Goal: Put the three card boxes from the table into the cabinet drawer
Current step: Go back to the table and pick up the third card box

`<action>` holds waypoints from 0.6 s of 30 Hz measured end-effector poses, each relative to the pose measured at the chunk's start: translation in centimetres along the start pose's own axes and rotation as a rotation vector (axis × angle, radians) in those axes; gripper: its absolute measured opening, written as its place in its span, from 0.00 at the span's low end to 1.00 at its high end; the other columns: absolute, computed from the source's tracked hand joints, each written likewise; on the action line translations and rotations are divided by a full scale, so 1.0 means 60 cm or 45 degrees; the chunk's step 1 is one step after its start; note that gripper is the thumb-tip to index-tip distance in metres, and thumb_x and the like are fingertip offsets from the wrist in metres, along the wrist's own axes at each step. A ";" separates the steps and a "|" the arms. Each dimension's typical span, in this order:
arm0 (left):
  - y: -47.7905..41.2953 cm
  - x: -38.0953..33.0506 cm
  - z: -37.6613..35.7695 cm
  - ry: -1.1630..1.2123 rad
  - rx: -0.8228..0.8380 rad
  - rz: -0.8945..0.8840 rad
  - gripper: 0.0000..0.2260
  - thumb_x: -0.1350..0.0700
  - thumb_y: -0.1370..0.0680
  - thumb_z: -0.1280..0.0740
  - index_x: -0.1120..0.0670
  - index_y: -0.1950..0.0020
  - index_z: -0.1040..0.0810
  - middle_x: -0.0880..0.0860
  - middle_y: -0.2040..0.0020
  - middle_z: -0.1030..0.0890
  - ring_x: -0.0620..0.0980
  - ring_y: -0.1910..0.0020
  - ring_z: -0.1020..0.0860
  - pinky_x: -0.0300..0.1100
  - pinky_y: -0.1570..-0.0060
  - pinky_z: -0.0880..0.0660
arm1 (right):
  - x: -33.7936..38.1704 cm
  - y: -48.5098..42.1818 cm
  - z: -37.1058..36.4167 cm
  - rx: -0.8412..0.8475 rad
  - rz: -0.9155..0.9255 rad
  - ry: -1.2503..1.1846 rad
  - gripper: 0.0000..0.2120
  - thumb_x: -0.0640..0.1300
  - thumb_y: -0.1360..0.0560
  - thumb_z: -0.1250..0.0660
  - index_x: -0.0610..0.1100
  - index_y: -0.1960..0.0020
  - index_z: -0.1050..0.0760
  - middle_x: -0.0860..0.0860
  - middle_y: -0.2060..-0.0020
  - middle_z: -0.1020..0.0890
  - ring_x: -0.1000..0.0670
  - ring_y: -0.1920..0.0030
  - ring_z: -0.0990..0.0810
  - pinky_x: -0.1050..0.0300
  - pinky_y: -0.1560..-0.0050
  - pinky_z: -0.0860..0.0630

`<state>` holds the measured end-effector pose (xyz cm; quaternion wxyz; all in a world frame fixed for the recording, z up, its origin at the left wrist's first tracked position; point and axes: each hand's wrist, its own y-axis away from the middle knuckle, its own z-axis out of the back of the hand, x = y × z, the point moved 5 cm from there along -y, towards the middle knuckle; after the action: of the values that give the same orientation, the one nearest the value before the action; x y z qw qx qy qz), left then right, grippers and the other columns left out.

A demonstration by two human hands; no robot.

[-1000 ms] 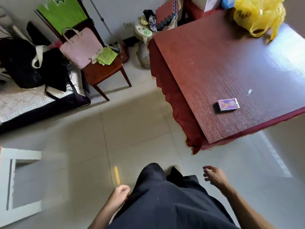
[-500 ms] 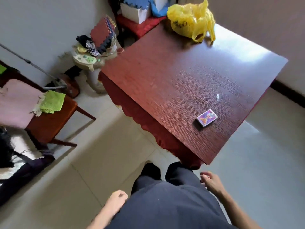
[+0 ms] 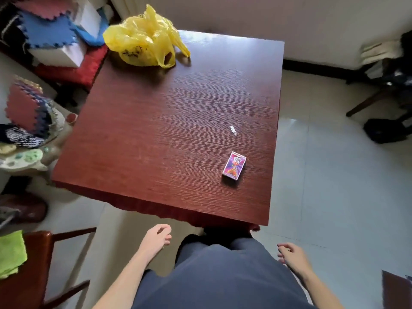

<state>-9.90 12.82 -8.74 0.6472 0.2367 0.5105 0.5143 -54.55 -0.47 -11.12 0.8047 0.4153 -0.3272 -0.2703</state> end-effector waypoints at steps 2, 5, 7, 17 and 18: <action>-0.021 -0.031 0.006 -0.008 0.018 -0.023 0.04 0.55 0.20 0.35 0.52 0.52 0.21 0.55 0.57 0.17 0.46 0.67 0.21 0.36 0.67 0.27 | 0.060 -0.012 0.010 -0.083 0.108 -0.085 0.08 0.40 0.21 0.35 0.42 0.48 0.17 0.46 0.64 0.15 0.47 0.65 0.17 0.52 0.57 0.23; -0.041 -0.050 0.015 -0.091 0.038 -0.006 0.03 0.57 0.20 0.35 0.54 0.51 0.22 0.55 0.58 0.19 0.45 0.68 0.23 0.32 0.72 0.30 | 0.154 -0.020 0.025 -0.169 0.269 -0.121 0.07 0.45 0.22 0.34 0.48 0.51 0.17 0.50 0.66 0.15 0.50 0.65 0.16 0.48 0.55 0.19; -0.049 -0.048 0.019 -0.133 0.080 0.011 0.03 0.59 0.20 0.35 0.57 0.50 0.22 0.55 0.59 0.21 0.45 0.70 0.26 0.30 0.76 0.32 | 0.220 -0.018 0.021 -0.165 0.370 -0.106 0.06 0.47 0.23 0.33 0.51 0.52 0.17 0.52 0.67 0.15 0.53 0.65 0.16 0.51 0.57 0.19; -0.081 -0.096 0.053 -0.172 0.140 -0.029 0.05 0.60 0.20 0.36 0.59 0.48 0.22 0.55 0.59 0.21 0.45 0.70 0.26 0.28 0.77 0.31 | 0.502 -0.009 -0.065 -0.227 0.868 0.955 0.53 0.66 0.35 0.24 0.54 0.18 0.47 0.48 0.20 0.39 0.44 0.22 0.39 0.39 0.30 0.31; -0.081 -0.101 0.054 -0.169 0.144 -0.040 0.05 0.60 0.20 0.36 0.59 0.47 0.22 0.55 0.59 0.21 0.44 0.69 0.26 0.27 0.77 0.32 | 0.512 -0.012 -0.075 -0.226 0.895 1.057 0.55 0.66 0.35 0.24 0.55 0.17 0.51 0.48 0.19 0.43 0.44 0.20 0.42 0.39 0.30 0.33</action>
<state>-4.60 6.30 -9.09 0.6731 0.2984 0.4985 0.4576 -31.65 -20.35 -4.41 0.9398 0.2832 -0.0774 0.1748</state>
